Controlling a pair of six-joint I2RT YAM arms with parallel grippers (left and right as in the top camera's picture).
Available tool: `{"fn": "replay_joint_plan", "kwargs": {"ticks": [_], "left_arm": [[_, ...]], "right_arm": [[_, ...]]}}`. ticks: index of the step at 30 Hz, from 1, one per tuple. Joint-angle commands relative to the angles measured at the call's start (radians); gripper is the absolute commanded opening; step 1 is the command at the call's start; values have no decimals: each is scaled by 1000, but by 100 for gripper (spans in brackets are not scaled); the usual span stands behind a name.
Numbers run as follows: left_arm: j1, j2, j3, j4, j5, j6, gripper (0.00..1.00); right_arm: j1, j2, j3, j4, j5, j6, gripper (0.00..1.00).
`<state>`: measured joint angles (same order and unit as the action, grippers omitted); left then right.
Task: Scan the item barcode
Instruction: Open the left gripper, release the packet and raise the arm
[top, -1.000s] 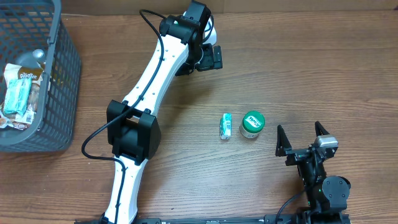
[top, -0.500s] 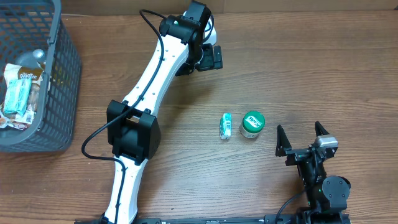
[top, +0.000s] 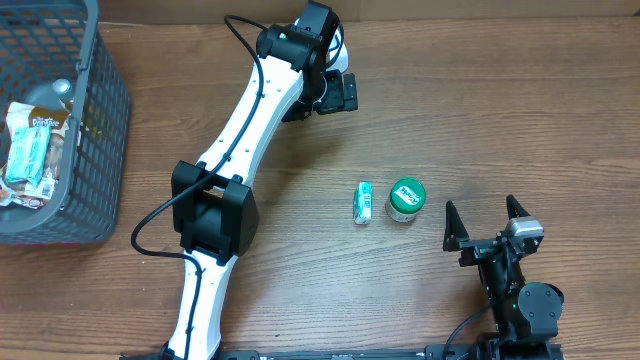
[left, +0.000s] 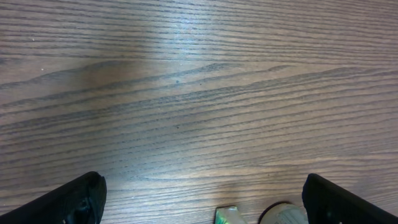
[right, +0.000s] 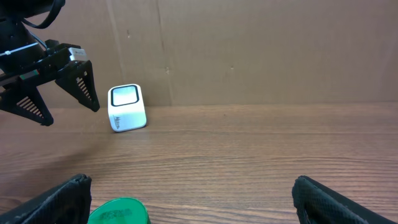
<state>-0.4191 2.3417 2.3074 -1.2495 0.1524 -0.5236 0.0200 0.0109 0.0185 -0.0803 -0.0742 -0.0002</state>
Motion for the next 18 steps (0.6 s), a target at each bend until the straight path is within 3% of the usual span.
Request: {"fn": "replay_joint_plan", "kwargs": {"ticks": [1, 18], "left_arm": [[-6, 6, 19, -2, -11, 11, 100], [-6, 6, 19, -1, -24, 11, 100]], "right_arm": [[-5, -8, -11, 3, 1, -5, 100], [-5, -8, -11, 3, 1, -5, 100]]}}
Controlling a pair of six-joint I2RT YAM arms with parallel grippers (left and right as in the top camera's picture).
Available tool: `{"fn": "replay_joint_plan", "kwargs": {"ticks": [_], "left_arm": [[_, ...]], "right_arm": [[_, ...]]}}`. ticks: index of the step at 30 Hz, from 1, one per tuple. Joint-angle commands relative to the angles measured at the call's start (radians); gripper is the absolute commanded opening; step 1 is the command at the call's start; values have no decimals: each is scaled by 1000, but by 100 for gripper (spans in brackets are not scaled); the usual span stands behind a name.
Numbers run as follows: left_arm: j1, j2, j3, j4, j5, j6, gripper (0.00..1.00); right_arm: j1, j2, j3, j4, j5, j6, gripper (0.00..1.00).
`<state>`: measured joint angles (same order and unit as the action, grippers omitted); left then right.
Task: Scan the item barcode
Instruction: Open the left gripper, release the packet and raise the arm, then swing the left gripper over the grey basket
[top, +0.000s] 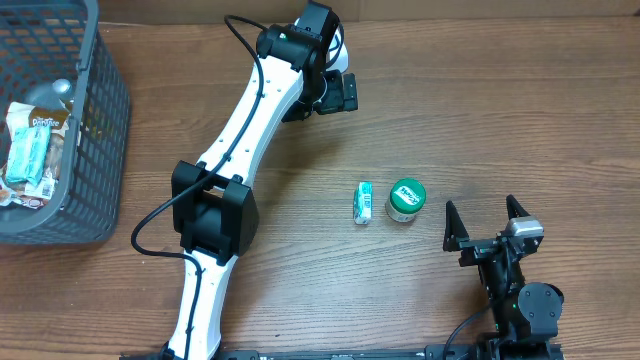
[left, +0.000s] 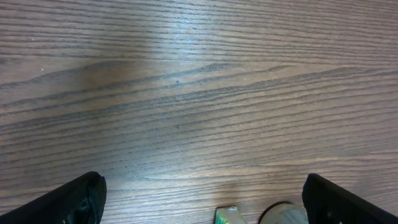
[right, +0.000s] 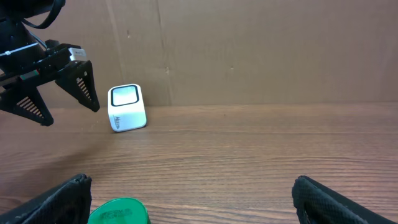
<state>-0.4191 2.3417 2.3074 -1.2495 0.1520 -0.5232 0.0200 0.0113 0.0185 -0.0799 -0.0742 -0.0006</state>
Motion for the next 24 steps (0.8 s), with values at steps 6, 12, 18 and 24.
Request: {"fn": "replay_joint_plan", "kwargs": {"ticks": [6, 12, 18, 24], "left_arm": [[-2, 6, 19, 21, -53, 25, 99], [44, 5, 21, 87, -46, 26, 99], [155, 1, 99, 80, 133, 118, 100], [328, -3, 360, -5, 423, 178, 66]], "right_arm": [[-5, -8, -11, 3, 1, -5, 100], [-5, -8, -11, 3, 1, -5, 100], [-5, -8, -11, 3, 1, -5, 100], [-5, -8, -11, 3, 1, -5, 100]]}}
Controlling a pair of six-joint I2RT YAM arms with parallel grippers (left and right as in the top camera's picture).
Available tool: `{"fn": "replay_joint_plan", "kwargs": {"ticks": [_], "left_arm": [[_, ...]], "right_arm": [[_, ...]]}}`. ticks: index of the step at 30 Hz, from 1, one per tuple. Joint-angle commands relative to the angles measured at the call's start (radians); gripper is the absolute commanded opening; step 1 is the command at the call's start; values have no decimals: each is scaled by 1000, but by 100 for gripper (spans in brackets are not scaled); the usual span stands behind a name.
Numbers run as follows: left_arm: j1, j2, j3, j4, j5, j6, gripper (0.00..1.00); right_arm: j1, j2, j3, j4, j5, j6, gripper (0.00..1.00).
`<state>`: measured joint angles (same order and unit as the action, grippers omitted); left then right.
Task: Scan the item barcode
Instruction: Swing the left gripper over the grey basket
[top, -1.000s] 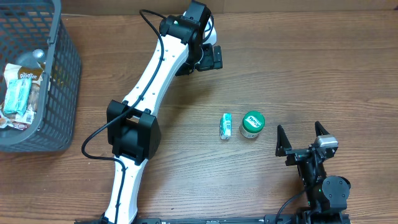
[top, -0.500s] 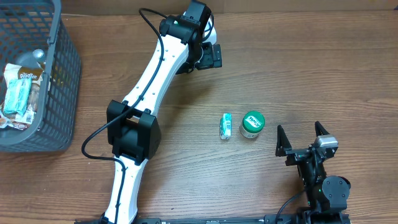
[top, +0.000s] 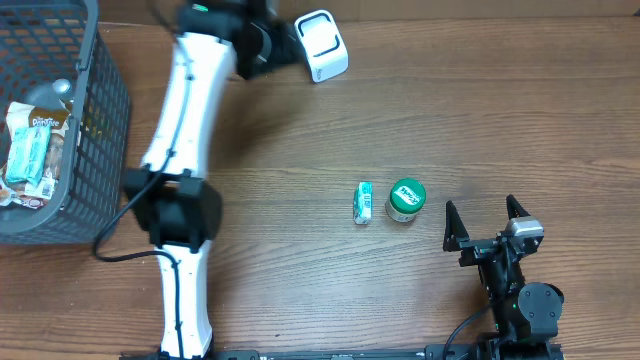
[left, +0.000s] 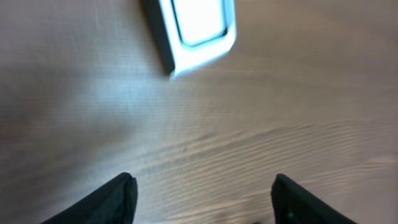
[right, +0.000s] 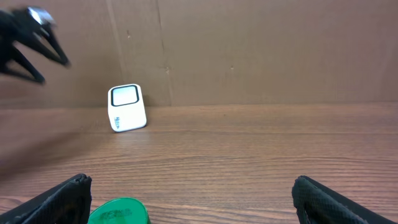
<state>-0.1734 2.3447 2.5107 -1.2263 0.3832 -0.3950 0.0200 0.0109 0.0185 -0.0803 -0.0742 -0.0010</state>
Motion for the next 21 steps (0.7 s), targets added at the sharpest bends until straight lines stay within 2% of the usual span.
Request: {"fn": "replay_joint_plan", "kwargs": {"ticks": [1, 10, 17, 21], "left_arm": [[107, -6, 204, -41, 199, 47, 64], [326, -11, 625, -128, 168, 3, 62], [486, -74, 631, -108, 120, -32, 65], [552, -76, 631, -136, 13, -30, 67]], "right_arm": [[-5, -8, -11, 3, 1, -4, 100], [-5, -8, -11, 3, 1, -4, 100], [-5, -8, -11, 3, 1, -4, 100], [-5, -8, -11, 3, 1, -4, 100]]}}
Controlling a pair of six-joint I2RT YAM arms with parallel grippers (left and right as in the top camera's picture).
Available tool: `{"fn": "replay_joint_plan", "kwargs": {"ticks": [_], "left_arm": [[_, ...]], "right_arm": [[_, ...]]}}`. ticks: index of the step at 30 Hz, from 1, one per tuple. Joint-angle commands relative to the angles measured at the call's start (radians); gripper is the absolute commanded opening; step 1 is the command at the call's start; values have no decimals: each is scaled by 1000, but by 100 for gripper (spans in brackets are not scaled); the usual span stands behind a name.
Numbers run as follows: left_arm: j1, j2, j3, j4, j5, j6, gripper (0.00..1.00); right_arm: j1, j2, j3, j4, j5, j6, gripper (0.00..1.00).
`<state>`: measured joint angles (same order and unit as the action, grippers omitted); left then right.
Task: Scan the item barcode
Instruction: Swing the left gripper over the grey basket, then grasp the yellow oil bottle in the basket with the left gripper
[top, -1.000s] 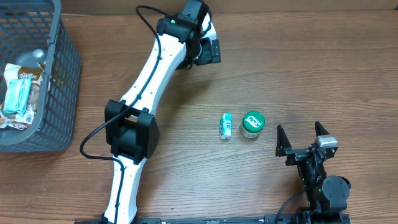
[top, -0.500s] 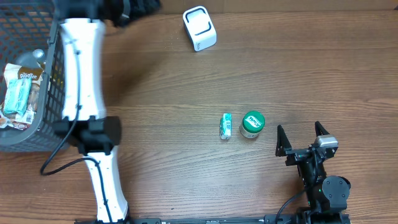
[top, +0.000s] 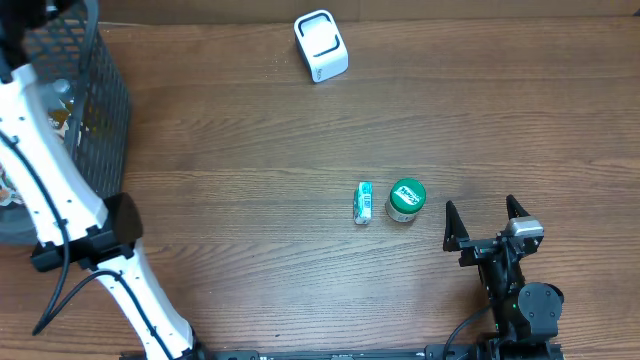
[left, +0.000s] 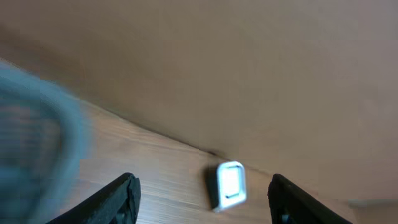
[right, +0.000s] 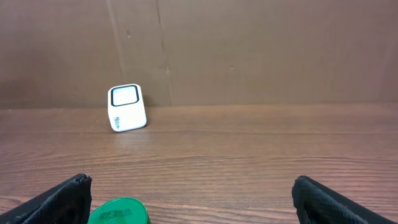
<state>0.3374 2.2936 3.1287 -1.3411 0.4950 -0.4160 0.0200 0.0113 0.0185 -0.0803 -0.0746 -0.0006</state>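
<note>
A white barcode scanner (top: 321, 45) stands at the back of the table, also small in the blurred left wrist view (left: 230, 185) and the right wrist view (right: 127, 107). A small green-and-white carton (top: 363, 202) lies mid-table beside a green-lidded jar (top: 406, 199), whose lid (right: 118, 213) shows low in the right wrist view. My left gripper (left: 202, 205) is open and empty, up at the far left by the basket; the overhead view cuts it off. My right gripper (top: 487, 225) rests open and empty, right of the jar.
A grey wire basket (top: 105, 120) with packaged goods sits at the far left, blurred in the left wrist view (left: 37, 143). My white left arm (top: 60, 190) crosses over the basket's right side. A brown cardboard wall (right: 249, 50) backs the table.
My left arm has swung from just left of the scanner to the far left over the basket. Its camera now sees the scanner from a distance. The right arm, carton and jar have not moved.
At the first two moments my left gripper hung open at the back by the scanner, facing the table with the carton and jar at the view's edge. Then it was left of the scanner, and now by the basket. Nothing was picked up.
</note>
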Motion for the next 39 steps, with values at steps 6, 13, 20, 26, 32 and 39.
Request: {"fn": "replay_joint_plan", "kwargs": {"ticks": [6, 13, 20, 26, 32, 39], "left_arm": [[75, -24, 7, -139, -419, 48, 74], [77, -24, -118, -201, -626, 173, 90], [107, -24, -333, -138, -631, 230, 100], [147, -24, -486, -49, -565, 238, 99], [155, -24, -591, 14, -546, 260, 95], [155, -24, -730, 115, -450, 317, 95]], "right_arm": [[-5, -8, -11, 3, 2, -5, 100], [-5, -8, -11, 3, 2, -5, 100], [-5, -8, -11, 3, 2, -5, 100], [-5, -8, -11, 3, 2, -5, 100], [-5, -8, -11, 3, 2, -5, 100], [-5, -8, -11, 3, 2, -5, 100]]}}
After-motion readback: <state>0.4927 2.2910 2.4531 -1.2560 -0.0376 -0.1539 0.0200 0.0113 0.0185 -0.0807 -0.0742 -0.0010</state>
